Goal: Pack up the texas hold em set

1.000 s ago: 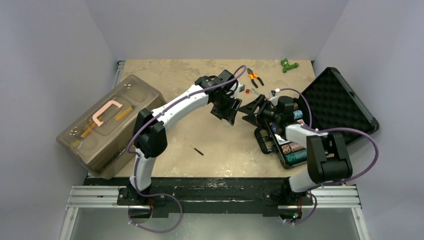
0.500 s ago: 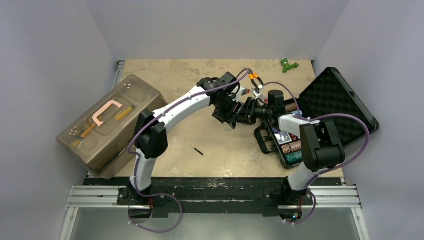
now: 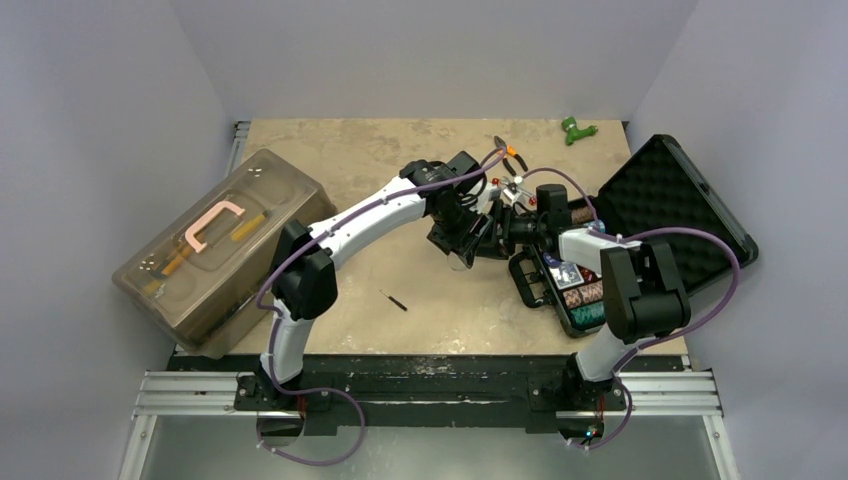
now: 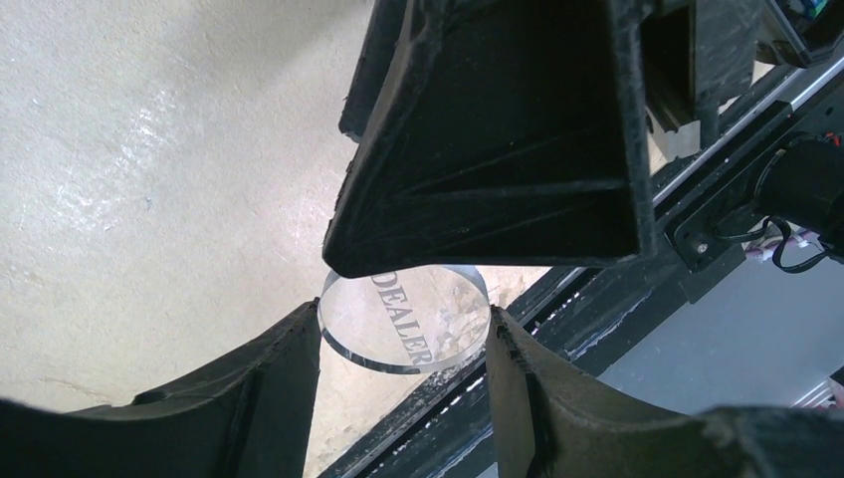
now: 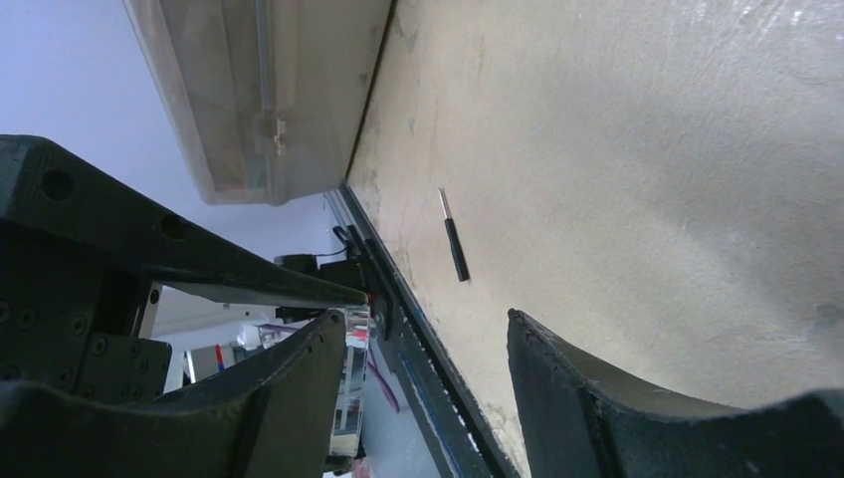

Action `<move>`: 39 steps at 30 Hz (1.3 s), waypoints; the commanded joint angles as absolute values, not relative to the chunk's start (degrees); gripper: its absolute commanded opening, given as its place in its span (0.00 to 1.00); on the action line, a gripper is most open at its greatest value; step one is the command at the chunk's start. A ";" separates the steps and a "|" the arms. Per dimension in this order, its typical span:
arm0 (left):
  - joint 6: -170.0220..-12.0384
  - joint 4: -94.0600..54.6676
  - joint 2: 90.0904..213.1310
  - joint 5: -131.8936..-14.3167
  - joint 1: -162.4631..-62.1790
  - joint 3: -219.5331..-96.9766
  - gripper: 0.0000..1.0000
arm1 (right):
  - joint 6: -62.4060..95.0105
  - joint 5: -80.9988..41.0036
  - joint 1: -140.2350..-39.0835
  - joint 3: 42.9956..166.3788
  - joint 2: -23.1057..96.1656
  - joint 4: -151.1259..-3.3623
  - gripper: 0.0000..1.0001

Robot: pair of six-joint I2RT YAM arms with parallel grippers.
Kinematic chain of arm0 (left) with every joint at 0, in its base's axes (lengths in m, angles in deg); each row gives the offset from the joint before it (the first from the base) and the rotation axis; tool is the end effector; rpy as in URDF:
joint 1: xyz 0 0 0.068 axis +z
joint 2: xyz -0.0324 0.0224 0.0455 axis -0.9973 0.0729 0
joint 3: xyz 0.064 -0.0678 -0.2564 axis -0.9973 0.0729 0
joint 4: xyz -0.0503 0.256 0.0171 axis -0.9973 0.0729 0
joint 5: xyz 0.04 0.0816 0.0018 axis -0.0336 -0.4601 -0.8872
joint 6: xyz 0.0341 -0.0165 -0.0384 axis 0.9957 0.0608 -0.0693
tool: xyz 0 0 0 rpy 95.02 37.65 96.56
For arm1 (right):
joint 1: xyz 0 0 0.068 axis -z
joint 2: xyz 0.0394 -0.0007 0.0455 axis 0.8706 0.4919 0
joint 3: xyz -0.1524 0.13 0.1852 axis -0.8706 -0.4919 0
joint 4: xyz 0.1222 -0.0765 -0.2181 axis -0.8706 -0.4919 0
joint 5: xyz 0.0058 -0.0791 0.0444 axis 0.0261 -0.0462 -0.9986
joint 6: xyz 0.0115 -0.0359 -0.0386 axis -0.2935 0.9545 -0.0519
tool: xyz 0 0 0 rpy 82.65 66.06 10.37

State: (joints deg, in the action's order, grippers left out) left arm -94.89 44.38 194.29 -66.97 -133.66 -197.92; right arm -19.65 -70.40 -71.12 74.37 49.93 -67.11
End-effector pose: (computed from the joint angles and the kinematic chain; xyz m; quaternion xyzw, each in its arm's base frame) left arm 0.2851 -0.3280 0.2787 0.2945 0.9290 -0.2031 0.0950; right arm 0.3067 0.0882 0.1714 0.0209 0.8175 0.5594 0.1354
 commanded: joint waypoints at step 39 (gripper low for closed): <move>-93.07 40.86 193.86 -70.80 -134.34 -199.64 0.23 | -13.69 -70.01 -74.55 73.22 43.70 -73.88 0.00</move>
State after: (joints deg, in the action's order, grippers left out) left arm -93.78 44.27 195.79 -69.88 -134.62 -197.92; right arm -17.92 -71.03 -74.14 73.28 46.12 -71.35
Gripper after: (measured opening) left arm 0.540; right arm 0.064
